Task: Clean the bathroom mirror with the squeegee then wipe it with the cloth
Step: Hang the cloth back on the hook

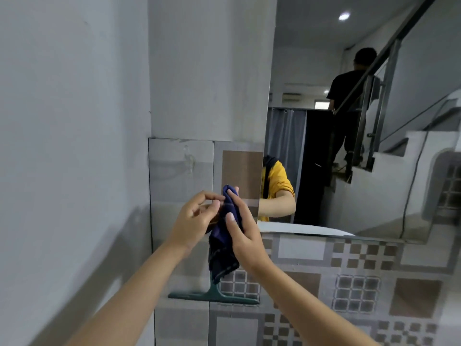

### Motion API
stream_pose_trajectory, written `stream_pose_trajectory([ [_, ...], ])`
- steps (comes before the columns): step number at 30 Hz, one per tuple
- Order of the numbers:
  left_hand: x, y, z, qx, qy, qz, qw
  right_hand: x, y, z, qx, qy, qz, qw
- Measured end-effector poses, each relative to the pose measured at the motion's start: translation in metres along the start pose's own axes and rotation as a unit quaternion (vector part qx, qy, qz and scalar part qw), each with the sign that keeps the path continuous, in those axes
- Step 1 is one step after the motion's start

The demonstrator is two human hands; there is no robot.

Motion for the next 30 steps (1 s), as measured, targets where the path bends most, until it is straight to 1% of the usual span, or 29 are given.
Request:
stream_pose_trajectory([
  [2,0.007,0.008,0.005,0.010,-0.003,0.015,1.000,-0.004,-0.004,0.001,-0.035,-0.053,-0.045,0.997],
  [4,0.014,0.014,0.010,0.005,0.000,0.029,1.000,-0.009,-0.006,0.000,-0.067,-0.078,-0.024,0.994],
  [7,0.024,0.020,0.017,0.009,-0.001,0.038,0.999,-0.022,-0.010,0.000,-0.095,-0.076,0.011,0.993],
  [11,0.032,0.031,0.022,0.049,0.020,0.003,0.999,-0.043,-0.013,-0.001,-0.083,-0.062,0.011,0.995],
  [13,0.036,0.039,0.021,0.080,0.019,-0.031,0.996,-0.053,-0.012,-0.003,-0.057,-0.027,0.053,0.997],
  [15,0.042,0.049,0.017,0.113,0.003,-0.100,0.989,-0.062,-0.010,-0.009,-0.031,0.012,0.106,0.994],
  [17,0.052,0.057,0.012,0.125,-0.025,-0.181,0.975,-0.070,-0.009,-0.019,-0.028,0.029,0.153,0.987],
  [20,0.064,0.068,0.005,0.152,-0.055,-0.297,0.941,-0.081,-0.010,-0.040,-0.071,0.059,0.248,0.964],
  [22,0.072,0.076,0.000,0.190,-0.068,-0.334,0.921,-0.089,-0.011,-0.058,-0.105,0.077,0.305,0.943],
  [23,0.077,0.079,-0.002,0.203,-0.073,-0.339,0.916,-0.095,-0.014,-0.068,-0.120,0.088,0.327,0.933],
  [25,0.087,0.082,-0.010,0.209,-0.082,-0.343,0.912,-0.105,-0.020,-0.091,-0.139,0.108,0.370,0.912],
  [28,0.093,0.088,-0.028,0.213,-0.072,-0.346,0.911,-0.107,-0.032,-0.124,-0.151,0.109,0.440,0.879],
  [30,0.089,0.094,-0.043,0.212,-0.053,-0.346,0.912,-0.103,-0.038,-0.141,-0.144,0.098,0.459,0.871],
])
Point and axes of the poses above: each hand's wrist, its own z-axis away from the middle knuckle, its own y-axis out of the back of the hand, x = y × z, the point moved 4 cm from there along -z, towards the middle knuckle, and after that the axes turned 13 degrees about -z, right-handed, at the moved point
